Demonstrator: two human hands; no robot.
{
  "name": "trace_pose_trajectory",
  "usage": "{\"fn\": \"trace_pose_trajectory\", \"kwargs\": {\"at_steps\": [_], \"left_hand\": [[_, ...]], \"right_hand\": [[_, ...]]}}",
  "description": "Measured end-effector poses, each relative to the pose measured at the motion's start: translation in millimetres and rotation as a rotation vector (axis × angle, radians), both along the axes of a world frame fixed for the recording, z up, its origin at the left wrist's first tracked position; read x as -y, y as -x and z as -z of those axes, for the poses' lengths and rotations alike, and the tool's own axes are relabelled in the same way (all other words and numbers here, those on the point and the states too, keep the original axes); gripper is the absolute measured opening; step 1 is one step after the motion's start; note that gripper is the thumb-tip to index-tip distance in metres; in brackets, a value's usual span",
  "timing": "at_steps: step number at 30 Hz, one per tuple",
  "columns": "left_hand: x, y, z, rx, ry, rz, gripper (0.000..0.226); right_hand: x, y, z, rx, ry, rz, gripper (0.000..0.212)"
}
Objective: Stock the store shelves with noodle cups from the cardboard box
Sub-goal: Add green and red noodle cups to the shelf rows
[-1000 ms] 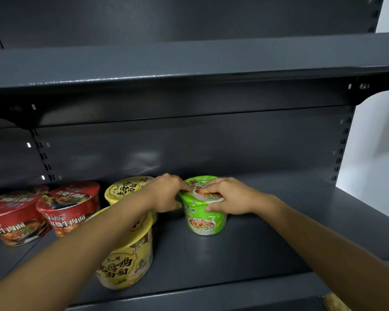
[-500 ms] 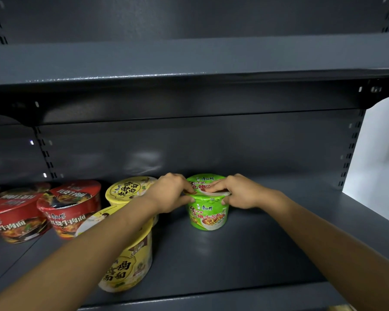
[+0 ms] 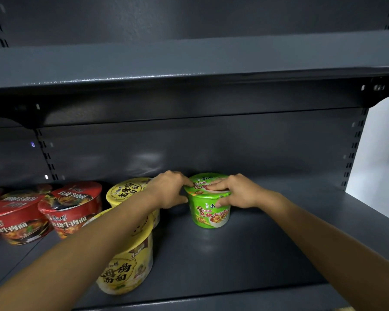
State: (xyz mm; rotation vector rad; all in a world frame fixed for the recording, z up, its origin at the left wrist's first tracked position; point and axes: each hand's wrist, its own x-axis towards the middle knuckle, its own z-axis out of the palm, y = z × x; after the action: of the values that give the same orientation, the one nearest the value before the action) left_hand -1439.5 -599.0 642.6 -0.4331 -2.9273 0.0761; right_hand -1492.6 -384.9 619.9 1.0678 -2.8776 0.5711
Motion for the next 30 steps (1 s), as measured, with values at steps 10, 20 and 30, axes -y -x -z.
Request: {"fn": "trace_pose_trajectory", "kwargs": {"at_steps": [10,20,30], "left_hand": [[15.6,9.9,8.5,0.044,0.031,-0.123,0.064],[3.1,11.1,8.3,0.031,-0.033,0.050,0.050],[8.3,8.9,8.4,0.034,-0.040,0.033,0.052]], "right_hand": [[-1.0,10.6,5.1,0.136,0.129,-0.017,0.058],[8.6,5.9,7.4,0.047,0.109,-0.060,0.058],[16.1,0.5,7.2,-0.040,0.069,-0.048,0.061]]}}
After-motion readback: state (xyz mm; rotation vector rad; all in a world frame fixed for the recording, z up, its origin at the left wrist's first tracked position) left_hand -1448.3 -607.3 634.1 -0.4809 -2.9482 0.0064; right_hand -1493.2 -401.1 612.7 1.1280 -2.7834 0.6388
